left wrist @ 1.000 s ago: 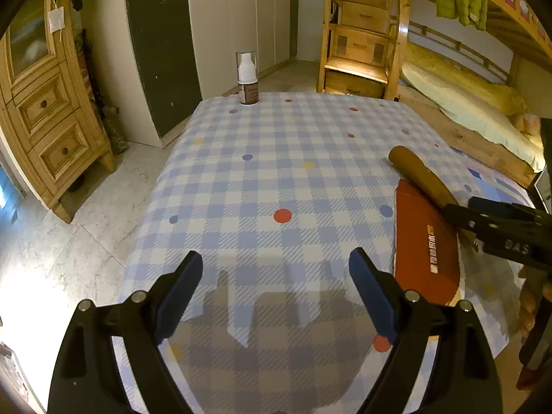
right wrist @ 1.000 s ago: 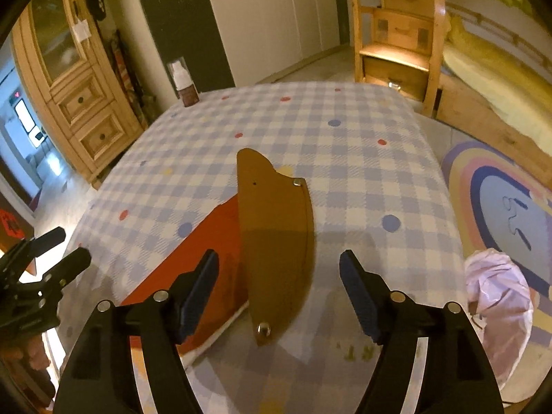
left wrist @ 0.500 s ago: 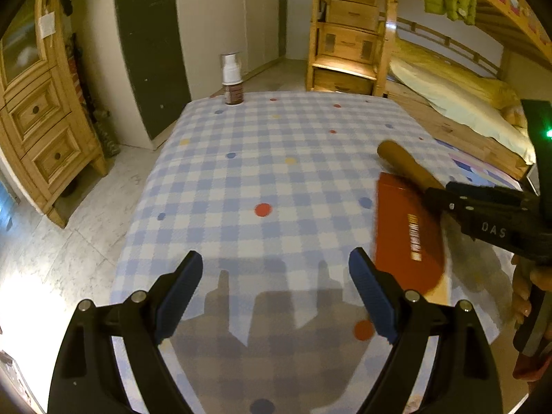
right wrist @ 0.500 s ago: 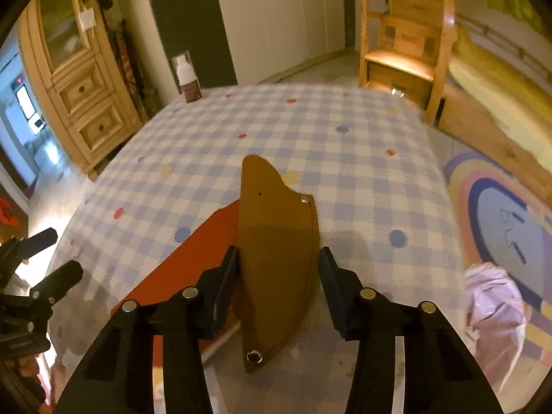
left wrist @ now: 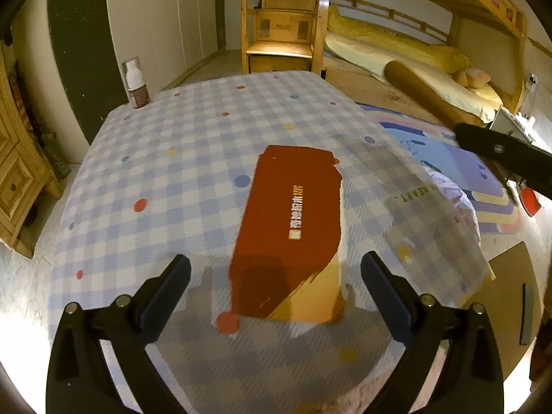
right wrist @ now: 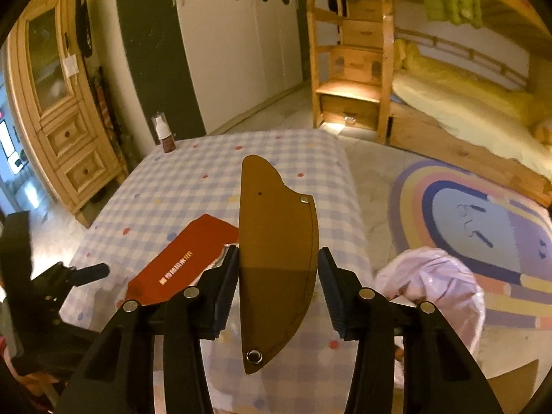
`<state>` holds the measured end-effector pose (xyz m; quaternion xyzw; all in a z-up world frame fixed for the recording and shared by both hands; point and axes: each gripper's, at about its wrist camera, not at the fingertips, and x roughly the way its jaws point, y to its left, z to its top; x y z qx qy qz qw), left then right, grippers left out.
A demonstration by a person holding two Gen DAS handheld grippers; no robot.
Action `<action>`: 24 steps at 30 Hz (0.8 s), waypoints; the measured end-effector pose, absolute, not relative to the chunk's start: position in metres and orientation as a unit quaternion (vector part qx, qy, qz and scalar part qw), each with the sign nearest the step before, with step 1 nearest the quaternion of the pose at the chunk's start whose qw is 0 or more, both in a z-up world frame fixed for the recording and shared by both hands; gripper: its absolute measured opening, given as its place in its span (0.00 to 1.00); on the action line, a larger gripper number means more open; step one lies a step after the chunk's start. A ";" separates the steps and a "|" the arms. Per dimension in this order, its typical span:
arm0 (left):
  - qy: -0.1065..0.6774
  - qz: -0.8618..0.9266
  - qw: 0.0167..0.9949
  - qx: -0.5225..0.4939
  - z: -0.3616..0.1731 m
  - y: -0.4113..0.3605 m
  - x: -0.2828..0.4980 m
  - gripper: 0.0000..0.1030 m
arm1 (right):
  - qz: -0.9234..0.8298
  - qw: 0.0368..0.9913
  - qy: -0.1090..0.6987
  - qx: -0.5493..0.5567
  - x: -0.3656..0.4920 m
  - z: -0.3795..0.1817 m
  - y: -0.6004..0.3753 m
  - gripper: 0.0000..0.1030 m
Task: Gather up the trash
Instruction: 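Grasp the red cardboard box with the left gripper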
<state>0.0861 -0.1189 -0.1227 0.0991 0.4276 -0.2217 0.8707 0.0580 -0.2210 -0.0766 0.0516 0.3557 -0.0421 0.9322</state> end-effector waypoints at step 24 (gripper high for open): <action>0.381 -0.239 0.890 0.073 -0.088 -0.122 0.077 0.71 | -0.061 0.935 0.341 0.071 0.024 -0.066 -0.241 0.45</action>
